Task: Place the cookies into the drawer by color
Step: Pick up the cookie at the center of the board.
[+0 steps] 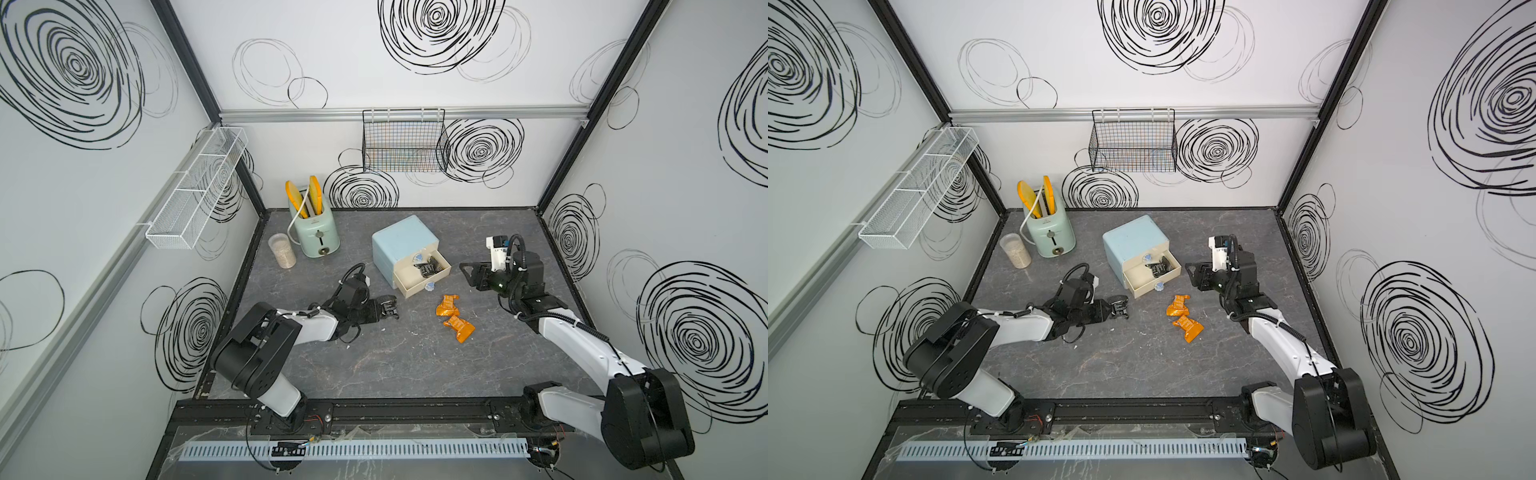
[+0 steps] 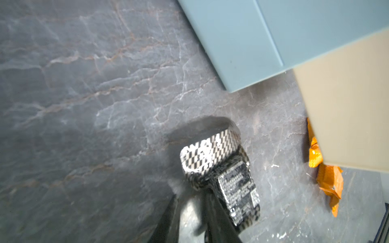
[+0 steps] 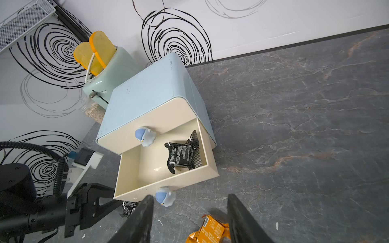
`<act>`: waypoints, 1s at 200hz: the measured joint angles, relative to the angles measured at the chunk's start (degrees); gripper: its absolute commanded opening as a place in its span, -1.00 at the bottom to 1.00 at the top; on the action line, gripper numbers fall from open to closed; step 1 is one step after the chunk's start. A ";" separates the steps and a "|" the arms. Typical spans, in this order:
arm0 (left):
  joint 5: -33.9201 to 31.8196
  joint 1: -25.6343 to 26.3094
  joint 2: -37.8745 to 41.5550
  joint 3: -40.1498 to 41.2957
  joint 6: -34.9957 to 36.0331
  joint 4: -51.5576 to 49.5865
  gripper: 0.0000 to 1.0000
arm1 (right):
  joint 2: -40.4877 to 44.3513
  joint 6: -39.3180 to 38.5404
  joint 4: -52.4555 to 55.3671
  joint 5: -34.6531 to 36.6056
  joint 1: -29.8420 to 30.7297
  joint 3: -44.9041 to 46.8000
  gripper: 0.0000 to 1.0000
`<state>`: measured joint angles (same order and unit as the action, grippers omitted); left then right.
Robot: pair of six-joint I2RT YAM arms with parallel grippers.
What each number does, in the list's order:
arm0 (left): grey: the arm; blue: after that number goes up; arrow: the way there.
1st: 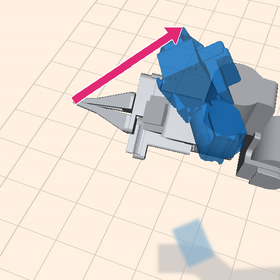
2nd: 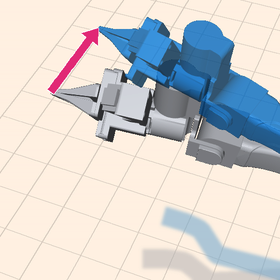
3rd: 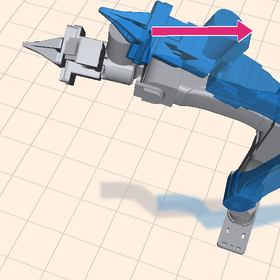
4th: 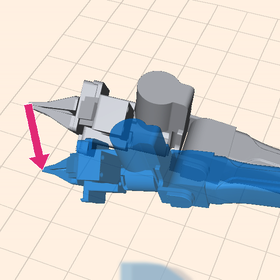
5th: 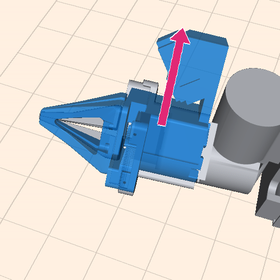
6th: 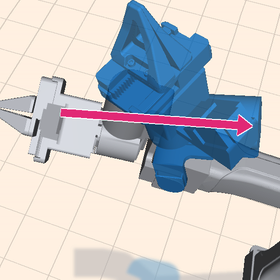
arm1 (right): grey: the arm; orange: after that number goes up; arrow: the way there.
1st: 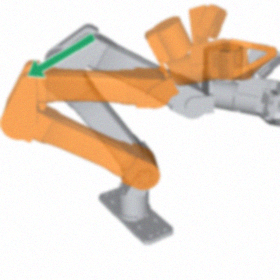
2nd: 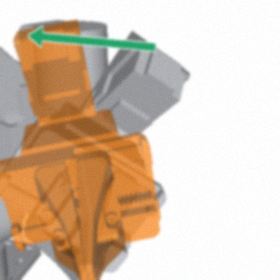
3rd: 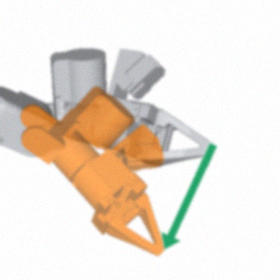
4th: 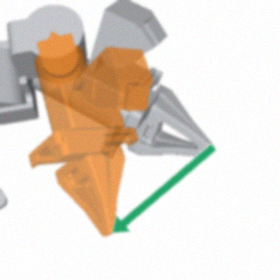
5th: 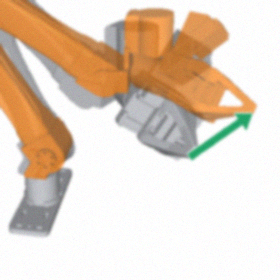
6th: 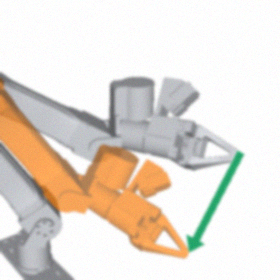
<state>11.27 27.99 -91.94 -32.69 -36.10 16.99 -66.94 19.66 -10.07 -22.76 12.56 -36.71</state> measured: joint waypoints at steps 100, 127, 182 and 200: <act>-9.84 4.83 4.70 -2.80 4.02 -4.85 0.40 | -0.33 0.00 0.00 0.02 -0.04 0.17 0.16; -13.27 8.87 6.56 -2.80 5.20 -4.94 0.59 | -0.37 0.00 0.00 0.02 -0.07 0.17 0.16; -16.17 11.69 2.16 -3.78 6.29 -5.03 0.82 | -0.35 -0.02 0.00 0.04 -0.20 0.20 0.16; -16.92 12.79 0.24 -4.72 6.49 -5.01 0.83 | -0.35 -0.02 0.00 0.04 -0.46 0.28 0.16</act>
<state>-5.65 40.77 -91.70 -37.41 -29.61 11.99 -67.29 19.64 -10.07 -22.72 12.10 -36.42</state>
